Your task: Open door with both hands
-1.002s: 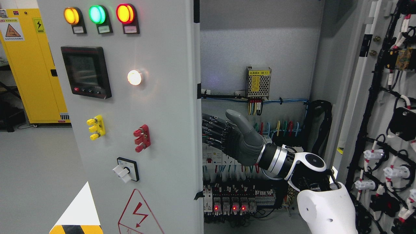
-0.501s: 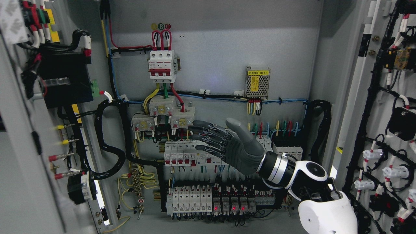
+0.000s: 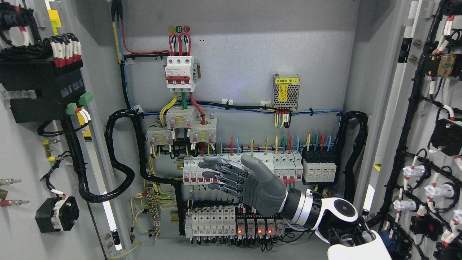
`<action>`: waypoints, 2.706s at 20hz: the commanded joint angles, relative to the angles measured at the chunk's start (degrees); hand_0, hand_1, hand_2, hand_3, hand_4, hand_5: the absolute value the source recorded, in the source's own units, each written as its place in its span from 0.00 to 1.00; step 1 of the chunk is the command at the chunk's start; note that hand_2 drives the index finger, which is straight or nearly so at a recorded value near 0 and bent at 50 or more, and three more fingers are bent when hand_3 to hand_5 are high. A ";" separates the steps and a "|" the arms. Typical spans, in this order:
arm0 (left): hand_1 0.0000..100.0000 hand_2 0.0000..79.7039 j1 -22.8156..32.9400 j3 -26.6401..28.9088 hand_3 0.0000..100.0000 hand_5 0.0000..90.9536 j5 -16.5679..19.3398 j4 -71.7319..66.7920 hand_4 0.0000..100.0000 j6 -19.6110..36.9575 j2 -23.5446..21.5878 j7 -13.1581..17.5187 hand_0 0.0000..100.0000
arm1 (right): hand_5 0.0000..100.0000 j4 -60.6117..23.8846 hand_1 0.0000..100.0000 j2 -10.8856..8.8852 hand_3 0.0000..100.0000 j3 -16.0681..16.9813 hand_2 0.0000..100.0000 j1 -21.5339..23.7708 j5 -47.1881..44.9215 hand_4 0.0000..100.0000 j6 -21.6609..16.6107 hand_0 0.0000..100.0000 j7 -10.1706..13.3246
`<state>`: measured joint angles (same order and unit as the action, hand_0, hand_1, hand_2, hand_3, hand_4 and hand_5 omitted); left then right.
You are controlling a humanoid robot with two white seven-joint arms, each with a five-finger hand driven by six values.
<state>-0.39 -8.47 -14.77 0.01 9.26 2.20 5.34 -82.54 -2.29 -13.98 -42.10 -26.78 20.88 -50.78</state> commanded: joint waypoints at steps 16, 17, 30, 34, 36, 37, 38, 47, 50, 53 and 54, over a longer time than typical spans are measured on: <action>0.00 0.00 -1.63 -0.05 0.00 0.00 0.00 -0.97 0.00 0.05 0.35 0.02 0.00 | 0.00 -14.67 0.00 2.29 0.00 -18.27 0.00 12.03 0.59 0.00 -0.75 0.24 3.84; 0.00 0.00 -1.63 -0.05 0.00 0.00 0.00 -0.97 0.00 0.05 0.35 0.02 0.00 | 0.00 -14.67 0.00 2.90 0.00 -18.54 0.00 12.47 0.59 0.00 -0.75 0.24 5.07; 0.00 0.00 -1.63 -0.05 0.00 0.00 0.00 -0.97 0.00 0.05 0.44 0.02 0.00 | 0.00 -14.84 0.00 10.29 0.00 -23.72 0.00 18.19 3.83 0.00 -0.22 0.24 7.98; 0.00 0.00 -1.63 0.03 0.00 0.00 0.00 -0.97 0.00 0.05 0.35 0.02 0.00 | 0.00 -14.32 0.00 10.82 0.00 -24.95 0.00 18.28 7.53 0.00 -0.40 0.24 9.73; 0.00 0.00 -1.63 0.03 0.00 0.00 0.00 -0.97 0.00 0.05 0.35 0.02 0.00 | 0.00 -14.40 0.00 10.82 0.00 -25.39 0.00 18.98 7.53 0.00 -0.40 0.24 10.52; 0.00 0.00 -1.63 0.03 0.00 0.00 0.00 -0.97 0.00 0.05 0.35 0.02 0.00 | 0.00 -14.40 0.00 10.91 0.00 -25.92 0.00 19.24 7.53 0.00 -0.40 0.24 11.05; 0.00 0.00 -1.63 0.03 0.00 0.00 0.00 -0.97 0.00 0.05 0.35 0.02 0.00 | 0.00 -14.40 0.00 10.82 0.00 -26.53 0.00 19.59 7.53 0.00 -0.49 0.24 11.40; 0.00 0.00 -1.63 0.03 0.00 0.00 0.00 -0.97 0.00 0.05 0.35 0.02 0.00 | 0.00 -13.70 0.00 10.73 0.00 -31.37 0.00 19.25 7.62 0.00 -0.75 0.24 13.16; 0.00 0.00 -1.63 0.03 0.00 0.00 0.00 -0.97 0.00 0.05 0.44 0.02 0.00 | 0.00 -13.61 0.00 10.82 0.00 -31.64 0.00 19.16 7.62 0.00 -0.75 0.24 14.48; 0.00 0.00 -1.63 0.03 0.00 0.00 0.00 -0.97 0.00 0.05 0.44 0.02 0.00 | 0.00 -13.00 0.00 10.82 0.00 -31.72 0.00 18.55 7.44 0.00 -0.66 0.24 14.48; 0.00 0.00 -1.63 0.03 0.00 0.00 0.00 -0.97 0.00 0.05 0.44 0.02 0.00 | 0.00 -12.47 0.00 10.73 0.00 -31.72 0.00 18.19 7.44 0.00 -0.75 0.24 14.48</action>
<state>-2.02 -8.45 -14.76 0.00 9.30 2.57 5.38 -96.26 7.91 -42.72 -23.11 -19.34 20.12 -36.52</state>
